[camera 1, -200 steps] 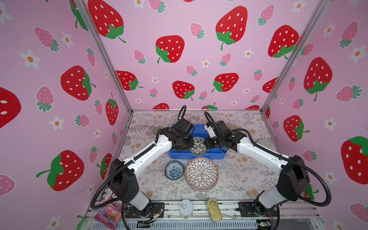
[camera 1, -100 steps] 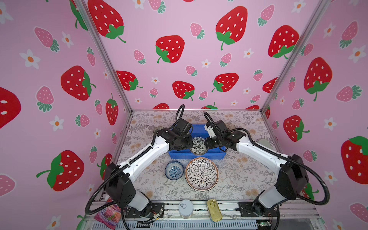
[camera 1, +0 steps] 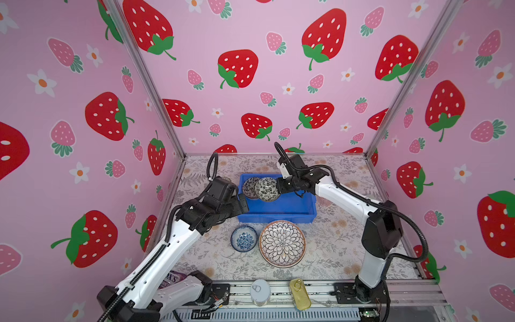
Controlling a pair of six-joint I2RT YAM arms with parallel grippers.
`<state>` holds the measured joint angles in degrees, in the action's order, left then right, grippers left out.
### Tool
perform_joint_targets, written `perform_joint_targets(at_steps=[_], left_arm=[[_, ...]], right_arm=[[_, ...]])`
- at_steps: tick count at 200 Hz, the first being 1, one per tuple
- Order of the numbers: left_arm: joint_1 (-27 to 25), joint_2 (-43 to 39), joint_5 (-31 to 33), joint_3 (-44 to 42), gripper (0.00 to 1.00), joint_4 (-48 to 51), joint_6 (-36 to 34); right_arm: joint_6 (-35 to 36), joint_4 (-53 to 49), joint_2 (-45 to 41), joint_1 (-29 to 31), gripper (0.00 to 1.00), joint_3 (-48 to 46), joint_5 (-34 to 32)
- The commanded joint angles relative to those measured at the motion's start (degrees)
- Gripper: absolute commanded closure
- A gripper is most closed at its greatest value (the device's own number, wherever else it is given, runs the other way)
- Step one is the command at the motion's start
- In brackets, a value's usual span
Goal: Place the mixed dishes into the plastic bin
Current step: 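Carry the bowl to the bin corner with right gripper while left gripper withdraws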
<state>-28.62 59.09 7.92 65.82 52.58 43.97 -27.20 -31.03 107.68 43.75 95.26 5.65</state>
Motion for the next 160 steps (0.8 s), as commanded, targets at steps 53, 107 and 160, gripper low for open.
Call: perform_joint_targets(at_steps=[53,107,160], left_arm=[[4.3,-14.8,5.8,-5.2,0.01,13.1,4.6],[4.7,-18.5,7.2,-5.9,0.01,17.2,5.5],[4.8,-20.0,7.5,-6.7,0.01,18.4,6.1]], right_arm=[[-1.4,0.2,11.5,-0.2,1.0,15.9,0.0],[-2.8,1.8,16.9,-0.2,1.0,19.5,-0.6],[-4.0,3.7,20.7,-0.3,1.0,21.1,-0.7]])
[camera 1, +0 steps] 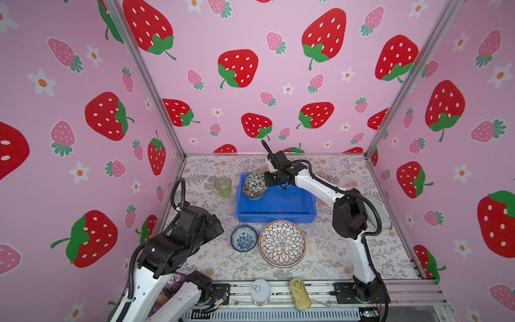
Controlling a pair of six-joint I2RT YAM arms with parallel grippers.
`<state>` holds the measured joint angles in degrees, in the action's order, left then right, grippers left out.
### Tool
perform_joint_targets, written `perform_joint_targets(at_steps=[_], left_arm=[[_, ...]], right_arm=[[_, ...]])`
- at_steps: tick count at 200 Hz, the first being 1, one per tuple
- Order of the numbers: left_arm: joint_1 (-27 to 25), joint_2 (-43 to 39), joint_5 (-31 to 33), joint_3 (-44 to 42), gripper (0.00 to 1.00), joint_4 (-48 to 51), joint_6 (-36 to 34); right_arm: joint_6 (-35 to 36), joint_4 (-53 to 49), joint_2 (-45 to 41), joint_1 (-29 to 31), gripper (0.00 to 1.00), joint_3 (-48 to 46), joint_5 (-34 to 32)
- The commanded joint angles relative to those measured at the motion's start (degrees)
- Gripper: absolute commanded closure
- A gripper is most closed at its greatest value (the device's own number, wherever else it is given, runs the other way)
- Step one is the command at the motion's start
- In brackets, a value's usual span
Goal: Place the mixed dishes into the plastic bin
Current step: 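Carry the bowl to the bin corner with right gripper while left gripper withdraws, then lower the leaf-patterned bowl onto the bowl stack and open right gripper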
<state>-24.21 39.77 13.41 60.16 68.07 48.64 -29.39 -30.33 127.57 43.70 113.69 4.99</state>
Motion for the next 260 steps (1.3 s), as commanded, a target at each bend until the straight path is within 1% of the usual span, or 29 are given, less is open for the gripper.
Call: perform_joint_targets(at_steps=[1,41,114,139,155,202,237,260], left_arm=[[0.4,-0.6,2.0,-1.0,0.01,2.9,1.4],[0.5,-0.8,2.1,-1.6,0.01,3.3,1.5],[0.6,0.6,1.4,-2.6,0.01,2.2,1.0],[0.7,0.6,1.3,-2.9,0.01,1.9,1.0],[0.7,0.5,1.1,-3.2,0.01,1.9,1.0],[0.7,-0.2,0.9,-3.9,0.01,2.0,1.4],[0.7,-0.6,0.9,-4.1,0.01,2.2,1.5],[0.7,-0.8,0.9,-4.4,0.01,2.3,1.7]], right_arm=[[-1.8,3.0,0.9,-0.3,1.0,2.7,-0.1],[-2.3,3.4,2.9,-0.4,1.0,3.3,0.2],[-2.6,4.0,3.6,-0.5,1.0,3.2,1.2],[-2.6,4.1,3.6,-0.5,0.9,3.0,1.7],[-2.6,4.1,3.6,-0.4,0.86,2.9,1.9],[-2.6,4.5,3.7,-0.3,0.81,2.4,2.8],[-2.8,4.6,4.1,-0.2,0.72,2.1,3.3],[-2.8,4.7,4.7,-0.2,0.71,1.9,3.7]])
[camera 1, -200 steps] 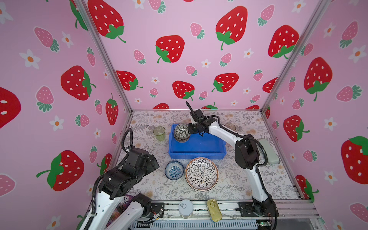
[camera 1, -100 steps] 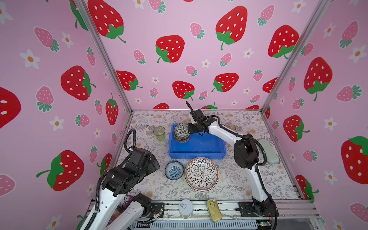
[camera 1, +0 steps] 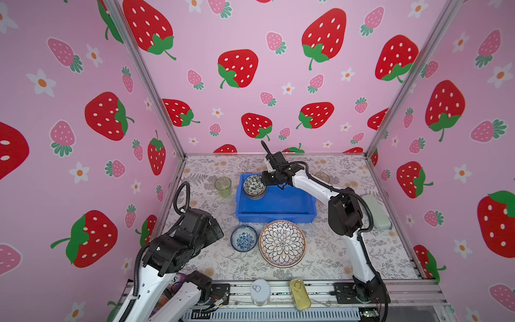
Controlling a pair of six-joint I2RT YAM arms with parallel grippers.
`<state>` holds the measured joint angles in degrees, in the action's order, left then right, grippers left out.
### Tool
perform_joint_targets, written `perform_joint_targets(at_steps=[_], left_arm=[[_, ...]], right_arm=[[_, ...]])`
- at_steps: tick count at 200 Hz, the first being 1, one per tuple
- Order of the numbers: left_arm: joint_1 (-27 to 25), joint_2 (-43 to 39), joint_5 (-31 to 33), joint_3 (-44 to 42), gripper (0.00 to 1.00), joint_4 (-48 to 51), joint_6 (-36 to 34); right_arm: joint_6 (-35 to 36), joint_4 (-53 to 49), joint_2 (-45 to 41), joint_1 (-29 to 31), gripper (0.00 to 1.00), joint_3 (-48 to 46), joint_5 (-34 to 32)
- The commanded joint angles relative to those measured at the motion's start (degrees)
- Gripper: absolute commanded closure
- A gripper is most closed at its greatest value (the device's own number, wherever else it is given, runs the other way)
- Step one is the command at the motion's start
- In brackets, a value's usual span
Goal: Place the mixed dishes into the plastic bin
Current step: 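Lower the leaf-patterned bowl onto the bowl stack and open right gripper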
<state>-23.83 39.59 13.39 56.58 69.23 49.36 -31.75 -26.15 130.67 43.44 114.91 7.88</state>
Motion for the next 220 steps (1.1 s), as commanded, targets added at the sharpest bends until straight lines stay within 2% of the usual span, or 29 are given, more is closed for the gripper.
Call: perform_joint_targets(at_steps=[1,69,104,190,213,220], left_arm=[[0.4,-0.6,0.9,-0.8,0.01,1.2,1.0],[0.4,-0.3,0.6,-1.2,0.01,0.8,0.6],[0.5,1.0,-0.9,-2.4,0.01,-0.6,0.4],[0.5,3.7,-9.1,-11.1,0.01,-8.4,0.6],[0.5,5.3,-12.0,-13.9,0.0,-12.0,1.0],[0.5,6.0,-12.7,-14.6,0.01,-12.9,1.0]], right_arm=[[-0.5,0.5,1.7,0.0,0.71,0.6,0.8],[-0.8,0.8,2.0,0.0,0.69,-1.0,1.3],[-0.2,0.6,-0.6,0.0,0.69,-2.3,0.2],[0.7,3.3,-15.8,0.0,0.56,-14.0,-2.0],[1.5,5.1,-21.1,-0.1,0.49,-19.6,-1.9],[1.8,5.5,-22.7,-0.1,0.42,-21.4,-1.9]])
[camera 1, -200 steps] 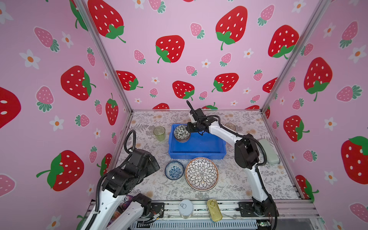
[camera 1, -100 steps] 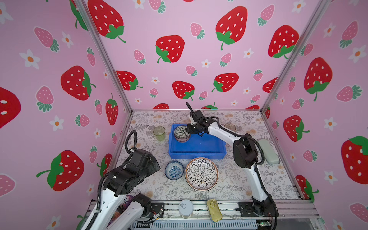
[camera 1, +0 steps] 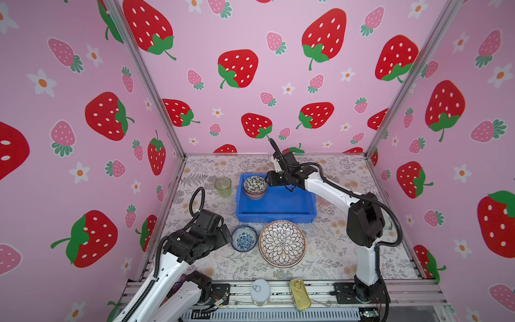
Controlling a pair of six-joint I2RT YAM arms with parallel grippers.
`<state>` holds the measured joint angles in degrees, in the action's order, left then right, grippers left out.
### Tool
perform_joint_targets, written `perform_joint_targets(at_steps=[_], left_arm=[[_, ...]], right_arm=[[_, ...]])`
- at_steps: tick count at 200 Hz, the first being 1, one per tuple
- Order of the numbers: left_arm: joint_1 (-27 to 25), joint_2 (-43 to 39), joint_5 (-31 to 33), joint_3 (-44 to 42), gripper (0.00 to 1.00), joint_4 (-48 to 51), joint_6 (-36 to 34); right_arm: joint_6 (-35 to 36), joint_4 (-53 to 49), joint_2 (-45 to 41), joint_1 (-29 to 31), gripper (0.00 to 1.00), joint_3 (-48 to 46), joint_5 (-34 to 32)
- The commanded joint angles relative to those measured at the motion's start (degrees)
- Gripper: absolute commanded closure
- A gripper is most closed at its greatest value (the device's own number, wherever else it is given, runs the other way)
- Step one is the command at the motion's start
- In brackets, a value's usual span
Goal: Place the mixed dishes into the plastic bin
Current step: 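Lower the leaf-patterned bowl onto the bowl stack and open right gripper, then close left gripper on the blue floral bowl rim while right gripper withdraws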
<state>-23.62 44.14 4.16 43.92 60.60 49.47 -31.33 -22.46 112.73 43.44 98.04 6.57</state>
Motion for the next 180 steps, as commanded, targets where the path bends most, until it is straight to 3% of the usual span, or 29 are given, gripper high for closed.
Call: perform_joint_targets(at_steps=[1,14,29,51,140,180], left_arm=[[0.2,1.5,-3.6,-2.0,0.01,-4.4,0.9],[0.3,2.8,-4.2,-2.9,0.03,-5.8,0.5],[0.2,4.3,-4.8,-3.5,0.07,-7.3,-0.1],[0.2,6.9,-6.0,-4.6,0.11,-10.1,-0.9],[-0.1,13.7,-8.7,-8.0,0.32,-18.3,-3.1],[-0.2,17.5,-9.3,-8.1,0.54,-19.4,-4.1]], right_arm=[[1.4,1.9,-5.0,-0.1,0.42,-4.8,-0.6],[1.5,2.6,-8.2,-0.2,0.31,-8.0,-1.0],[1.7,3.2,-11.5,-0.3,0.13,-11.8,-1.7],[1.6,3.2,-15.9,-0.7,0.02,-16.9,-2.9],[0.5,8.4,-29.3,-4.8,0.0,-36.0,-1.1],[0.4,8.6,-31.3,-6.1,0.01,-39.0,-1.7]])
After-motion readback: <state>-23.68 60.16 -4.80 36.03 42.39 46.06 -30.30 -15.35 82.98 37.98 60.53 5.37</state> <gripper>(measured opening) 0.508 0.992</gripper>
